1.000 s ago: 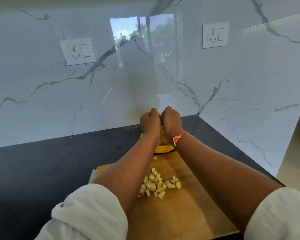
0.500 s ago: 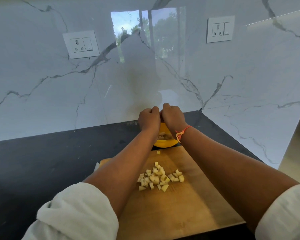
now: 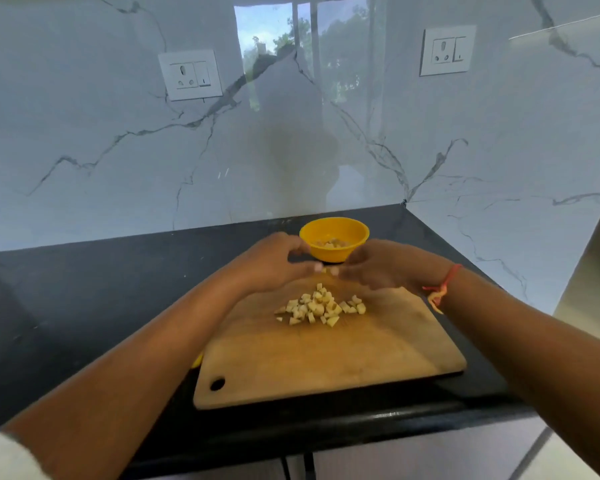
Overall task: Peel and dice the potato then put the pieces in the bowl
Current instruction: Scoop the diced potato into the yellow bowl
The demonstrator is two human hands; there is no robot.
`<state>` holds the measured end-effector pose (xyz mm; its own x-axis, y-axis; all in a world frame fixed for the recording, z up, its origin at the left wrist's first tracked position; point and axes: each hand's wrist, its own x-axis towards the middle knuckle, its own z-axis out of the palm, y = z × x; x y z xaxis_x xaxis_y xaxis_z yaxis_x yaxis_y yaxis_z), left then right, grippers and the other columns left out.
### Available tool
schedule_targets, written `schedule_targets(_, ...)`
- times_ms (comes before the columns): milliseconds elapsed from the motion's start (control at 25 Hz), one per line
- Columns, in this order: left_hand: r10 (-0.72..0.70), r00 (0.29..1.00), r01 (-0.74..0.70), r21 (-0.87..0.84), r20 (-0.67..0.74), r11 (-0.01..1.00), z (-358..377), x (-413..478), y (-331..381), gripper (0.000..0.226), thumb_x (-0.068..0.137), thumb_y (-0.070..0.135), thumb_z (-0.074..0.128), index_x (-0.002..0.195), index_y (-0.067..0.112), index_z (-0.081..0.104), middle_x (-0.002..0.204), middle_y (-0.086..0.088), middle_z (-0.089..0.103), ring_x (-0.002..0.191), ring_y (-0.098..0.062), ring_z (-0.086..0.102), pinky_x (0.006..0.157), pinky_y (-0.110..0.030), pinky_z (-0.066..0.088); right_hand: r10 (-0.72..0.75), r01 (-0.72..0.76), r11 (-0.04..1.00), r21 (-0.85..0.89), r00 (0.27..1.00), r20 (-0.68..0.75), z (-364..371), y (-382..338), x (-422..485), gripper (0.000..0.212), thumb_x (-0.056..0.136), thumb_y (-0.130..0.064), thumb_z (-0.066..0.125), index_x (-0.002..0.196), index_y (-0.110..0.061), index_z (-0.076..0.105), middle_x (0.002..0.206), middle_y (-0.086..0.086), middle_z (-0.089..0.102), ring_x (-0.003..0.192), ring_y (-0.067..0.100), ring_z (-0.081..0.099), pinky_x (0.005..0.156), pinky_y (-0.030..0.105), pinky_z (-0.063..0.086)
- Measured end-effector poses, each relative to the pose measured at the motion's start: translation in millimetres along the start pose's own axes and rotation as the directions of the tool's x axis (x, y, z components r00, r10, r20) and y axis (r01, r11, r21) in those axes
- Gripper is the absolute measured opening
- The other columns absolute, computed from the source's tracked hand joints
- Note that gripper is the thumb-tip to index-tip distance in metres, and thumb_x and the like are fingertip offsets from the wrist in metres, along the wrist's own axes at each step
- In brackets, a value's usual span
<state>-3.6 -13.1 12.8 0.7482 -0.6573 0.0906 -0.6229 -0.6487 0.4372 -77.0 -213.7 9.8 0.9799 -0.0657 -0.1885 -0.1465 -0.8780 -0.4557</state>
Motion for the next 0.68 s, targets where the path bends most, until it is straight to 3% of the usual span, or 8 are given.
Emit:
schedule_targets(80,-0.136,0.964,0.092,0.194,0.227,0.977,-3,-24,-8,0.080,0.083,0.055,0.071,0.150,0.025,0.040,0.147,0.001,0.043,0.128,-0.022,0.050,0.103,-0.034,0.043,0.074,-0.050,0.960,-0.277,0.994,0.077,7,-4,-22,0.066,0.088,-0.068,0.058,0.128,-0.015,0.064,0.122,0.006,0.065,0.109,0.024,0.062,0.090,0.035,0.049)
schedule_targets(160,-0.253,0.911,0.158,0.293,0.326,0.943,3,-35,-11,0.094,0.077,0.055,0.078,0.154,0.029,0.031,0.150,0.001,0.038,0.132,-0.025,0.046,0.108,-0.039,0.041,0.104,-0.068,0.934,-0.351,0.991,0.085,15,-10,-30,0.078,0.082,-0.068,0.065,0.137,-0.014,0.057,0.129,0.007,0.062,0.114,0.025,0.060,0.094,0.035,0.049)
schedule_targets(320,-0.208,0.930,0.147,0.212,0.302,0.966,16,-31,-5,0.085,0.078,0.044,0.080,0.151,0.025,0.039,0.143,0.001,0.052,0.128,-0.021,0.051,0.105,-0.034,0.041,0.028,0.008,0.913,-0.408,0.996,0.082,31,-22,-24,0.074,0.078,-0.062,0.074,0.135,-0.018,0.059,0.124,0.003,0.065,0.112,0.023,0.060,0.092,0.033,0.050)
schedule_targets(480,-0.165,0.943,0.126,0.148,0.288,0.981,20,-21,1,0.075,0.078,0.040,0.082,0.144,0.025,0.050,0.138,0.004,0.056,0.125,-0.019,0.053,0.104,-0.034,0.042,-0.035,0.067,0.920,-0.387,0.995,0.089,31,-30,-17,0.076,0.080,-0.055,0.076,0.143,-0.022,0.051,0.133,0.000,0.061,0.120,0.022,0.057,0.084,0.028,0.040)
schedule_targets(680,-0.140,0.960,0.130,0.059,0.243,0.990,26,-12,5,0.062,0.074,0.035,0.086,0.129,0.021,0.063,0.121,0.004,0.065,0.112,-0.018,0.059,0.101,-0.040,0.048,-0.078,0.098,0.955,-0.280,0.994,0.081,33,-30,-8,0.074,0.082,-0.046,0.079,0.145,-0.019,0.051,0.132,0.001,0.061,0.117,0.022,0.058,0.093,0.028,0.044)
